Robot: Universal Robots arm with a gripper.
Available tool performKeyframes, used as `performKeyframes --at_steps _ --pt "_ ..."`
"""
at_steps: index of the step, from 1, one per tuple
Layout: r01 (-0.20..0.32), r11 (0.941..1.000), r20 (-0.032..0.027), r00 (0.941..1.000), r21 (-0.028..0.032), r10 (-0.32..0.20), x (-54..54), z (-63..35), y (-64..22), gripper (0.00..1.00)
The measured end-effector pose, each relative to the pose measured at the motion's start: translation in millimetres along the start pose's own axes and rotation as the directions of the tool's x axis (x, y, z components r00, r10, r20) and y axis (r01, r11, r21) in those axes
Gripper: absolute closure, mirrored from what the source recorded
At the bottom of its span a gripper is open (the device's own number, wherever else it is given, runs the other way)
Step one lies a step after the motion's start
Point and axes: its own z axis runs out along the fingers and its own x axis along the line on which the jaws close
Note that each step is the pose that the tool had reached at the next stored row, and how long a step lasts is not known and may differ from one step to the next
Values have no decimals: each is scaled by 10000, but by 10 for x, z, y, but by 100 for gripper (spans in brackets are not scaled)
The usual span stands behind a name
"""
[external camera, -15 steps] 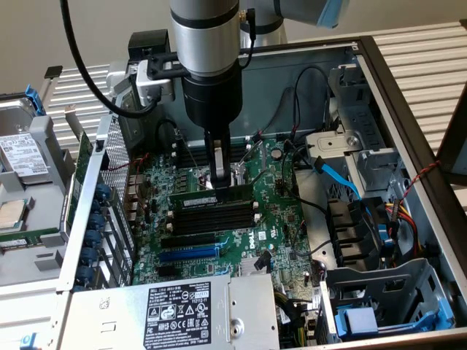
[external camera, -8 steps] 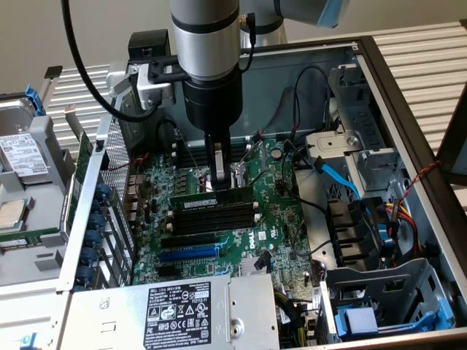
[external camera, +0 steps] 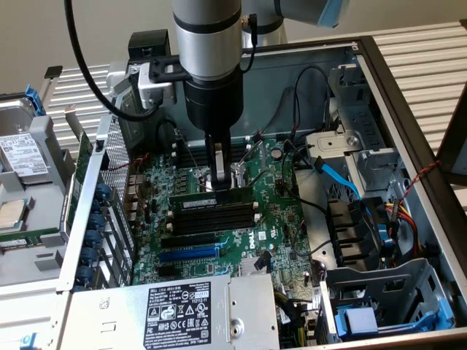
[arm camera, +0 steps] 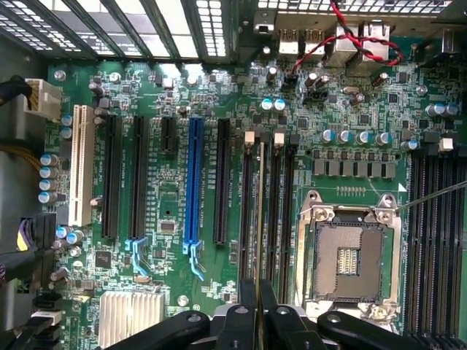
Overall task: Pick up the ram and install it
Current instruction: 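Insert the ram into the slot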
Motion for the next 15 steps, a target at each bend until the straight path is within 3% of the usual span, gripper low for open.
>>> performKeyframes --at_steps 15 --pt "1 10000 4 10000 -15 -1 35 26 -19 87"
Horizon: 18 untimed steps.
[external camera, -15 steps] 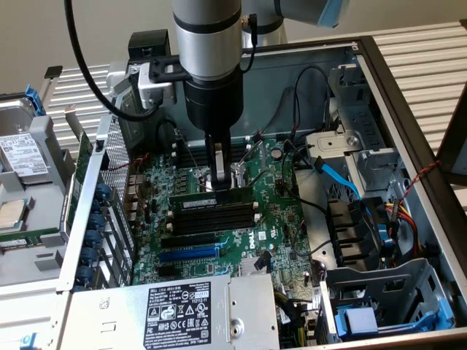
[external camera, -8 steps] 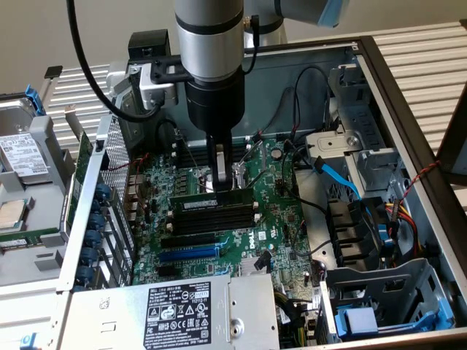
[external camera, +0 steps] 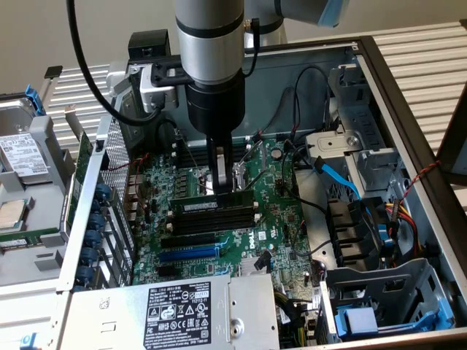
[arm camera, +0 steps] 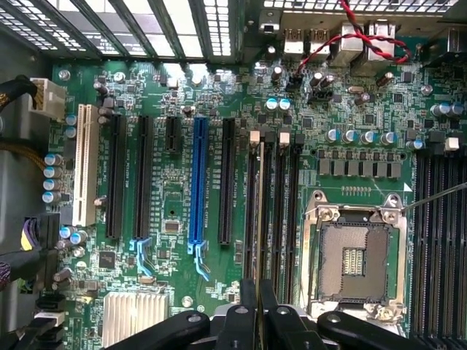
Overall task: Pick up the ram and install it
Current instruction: 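Insert the ram into the slot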
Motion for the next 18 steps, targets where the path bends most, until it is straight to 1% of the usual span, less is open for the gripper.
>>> performKeyframes --at_steps 12,14,15,16,18 --pt "1 10000 0 10000 0 -1 8 48 0 87" --pt "0 10000 -1 10000 -9 0 8 52 1 87" --pt "-1 10000 -1 10000 -26 1 8 54 1 87" --pt "-1 10000 1 10000 -58 1 8 56 1 87" --pt "0 9999 1 10000 -137 0 8 57 1 87"
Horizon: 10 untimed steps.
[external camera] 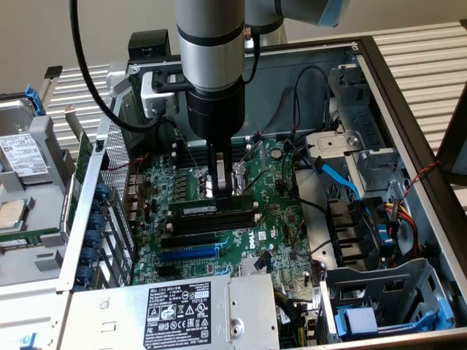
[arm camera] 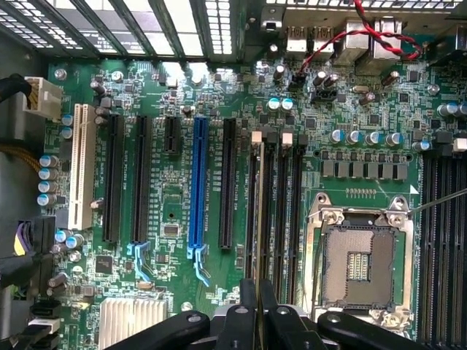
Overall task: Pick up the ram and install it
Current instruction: 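Insert the ram into the slot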
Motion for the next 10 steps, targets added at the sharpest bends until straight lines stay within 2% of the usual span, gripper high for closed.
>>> performKeyframes --at_steps 1,10 --pt "1 10000 -1 10000 -26 -1 0 0 1 87" --pt "0 10000 1 10000 -27 0 1 12 -1 87"
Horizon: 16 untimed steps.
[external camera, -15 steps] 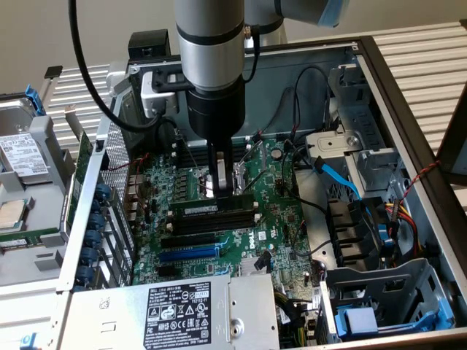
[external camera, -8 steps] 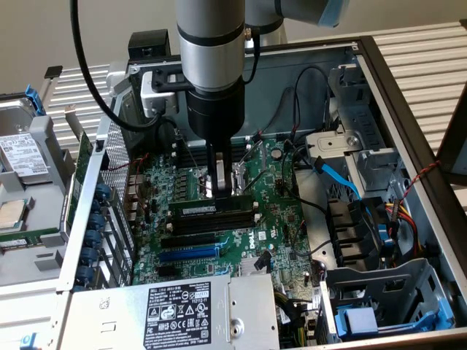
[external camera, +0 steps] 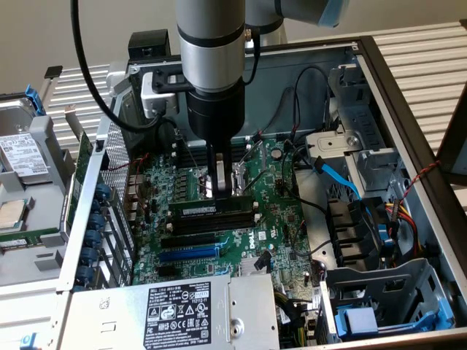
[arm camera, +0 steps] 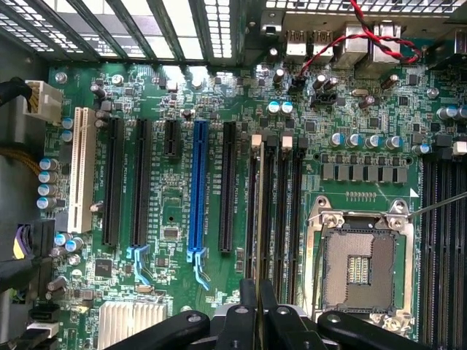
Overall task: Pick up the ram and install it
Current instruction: 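Insert the ram into the slot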
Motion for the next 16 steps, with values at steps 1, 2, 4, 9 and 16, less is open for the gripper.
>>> performKeyframes --at_steps 1,2,4,9,16 --pt "0 10000 0 10000 0 0 1 3 0 87" --pt "1 10000 -1 10000 0 -1 2 5 -2 87" --pt "1 10000 0 10000 0 -1 2 9 -3 87" --pt "0 10000 0 10000 0 0 2 21 -3 87" --pt "0 10000 -1 10000 0 0 2 41 -4 87"
